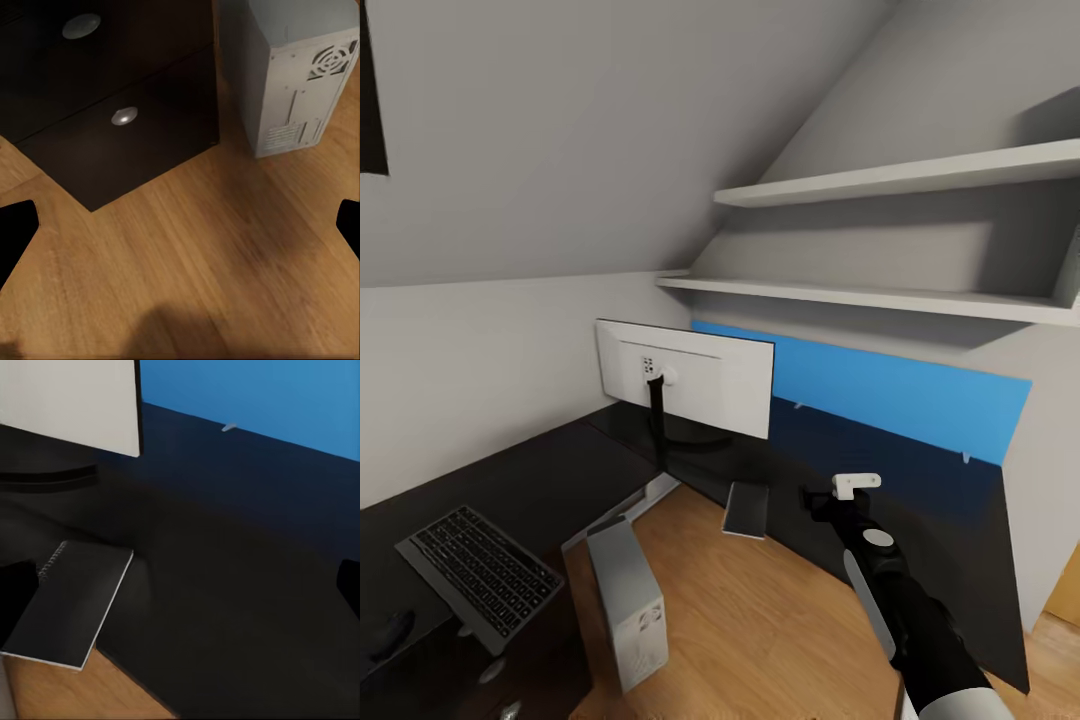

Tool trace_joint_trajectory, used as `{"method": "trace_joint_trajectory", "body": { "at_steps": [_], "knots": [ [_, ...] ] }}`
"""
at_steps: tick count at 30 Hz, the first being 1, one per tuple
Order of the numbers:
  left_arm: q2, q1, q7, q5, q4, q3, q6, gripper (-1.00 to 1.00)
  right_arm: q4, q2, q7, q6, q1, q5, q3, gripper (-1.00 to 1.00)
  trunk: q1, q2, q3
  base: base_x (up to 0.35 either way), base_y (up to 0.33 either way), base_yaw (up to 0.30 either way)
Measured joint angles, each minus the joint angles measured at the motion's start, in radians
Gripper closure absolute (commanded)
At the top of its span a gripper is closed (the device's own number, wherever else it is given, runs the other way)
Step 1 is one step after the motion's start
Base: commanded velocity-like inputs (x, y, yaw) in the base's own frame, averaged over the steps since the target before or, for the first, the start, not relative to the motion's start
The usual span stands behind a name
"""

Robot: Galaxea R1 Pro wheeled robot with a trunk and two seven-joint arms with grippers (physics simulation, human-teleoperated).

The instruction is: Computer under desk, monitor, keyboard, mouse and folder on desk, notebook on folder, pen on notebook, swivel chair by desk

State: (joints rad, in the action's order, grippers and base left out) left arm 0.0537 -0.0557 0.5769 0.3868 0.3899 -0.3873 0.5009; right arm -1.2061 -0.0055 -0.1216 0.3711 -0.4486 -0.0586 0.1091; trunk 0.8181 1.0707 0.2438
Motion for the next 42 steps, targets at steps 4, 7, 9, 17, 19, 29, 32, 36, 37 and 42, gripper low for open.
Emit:
{"method": "trace_joint_trajectory", "body": {
  "at_steps": [4, 7, 9, 17, 19, 29, 32, 36, 37, 42],
  "knots": [
    [-0.001, 0.0, 0.0, 0.0, 0.0, 0.0, 0.0, -1.0, 0.0, 0.0, 0.001, 0.0, 0.0, -0.001, 0.0, -1.0, 0.0, 0.0, 0.0, -0.141, 0.11, -0.001],
    [0.0, 0.0, 0.0, 0.0, 0.0, 0.0, 0.0, -1.0, 0.0, 0.001, 0.0, 0.0, 0.0, -0.001, 0.001, -1.0, 0.0, 0.0, 0.0, -0.115, 0.087, 0.0],
    [0.0, 0.0, 0.0, -0.001, 0.0, 0.0, 0.0, -1.0, 0.0, 0.001, 0.0, 0.0, 0.0, -0.001, 0.001, -1.0, 0.0, 0.0, 0.0, -0.117, 0.164, 0.0],
    [0.001, 0.0, 0.0, 0.0, 0.0, 0.0, -0.001, -1.0, 0.0, 0.003, 0.0, 0.001, 0.0, -0.001, 0.002, -1.0, 0.0, 0.0, 0.0, -0.078, 0.202, 0.0],
    [0.001, 0.0, 0.0, 0.0, 0.0, 0.0, -0.002, -1.0, 0.0, 0.003, -0.001, 0.001, 0.0, -0.001, 0.002, -1.0, 0.0, 0.0, 0.0, -0.019, 0.071, 0.0],
    [0.001, 0.0, -0.001, 0.0, 0.0, 0.0, -0.004, -1.0, 0.0, 0.004, -0.001, 0.001, 0.0, 0.0, 0.002, -1.0, 0.0, 0.0, 0.0, -0.005, 0.02, 0.0],
    [0.0, 0.0, -0.002, 0.001, -0.001, 0.0, -0.006, -1.0, 0.0, 0.004, 0.001, 0.001, 0.0, 0.0, 0.003, -1.0, 0.0, 0.0, 0.0, 0.0, 0.001, 0.0],
    [-0.001, 0.0, -0.002, 0.001, -0.001, 0.0, -0.006, -1.0, 0.0, 0.004, 0.001, 0.001, 0.0, 0.0, 0.013, -1.0, 0.0, 0.0, 0.0, 0.0, 0.0, 0.0],
    [-0.001, 0.0, -0.001, 0.002, -0.002, 0.001, -0.006, -1.0, 0.0, 0.004, 0.002, 0.0, 0.0, -0.001, 0.017, -1.0, 0.0, 0.0, 0.0, 0.0, 0.0, 0.0],
    [-0.003, 0.0, 0.003, 0.008, -0.004, 0.007, -0.019, -1.0, 0.0, 0.004, 0.003, 0.0, 0.0, -0.001, 0.02, -1.0, 0.0, 0.0, 0.0, 0.0, 0.0, 0.0]
  ]
}}
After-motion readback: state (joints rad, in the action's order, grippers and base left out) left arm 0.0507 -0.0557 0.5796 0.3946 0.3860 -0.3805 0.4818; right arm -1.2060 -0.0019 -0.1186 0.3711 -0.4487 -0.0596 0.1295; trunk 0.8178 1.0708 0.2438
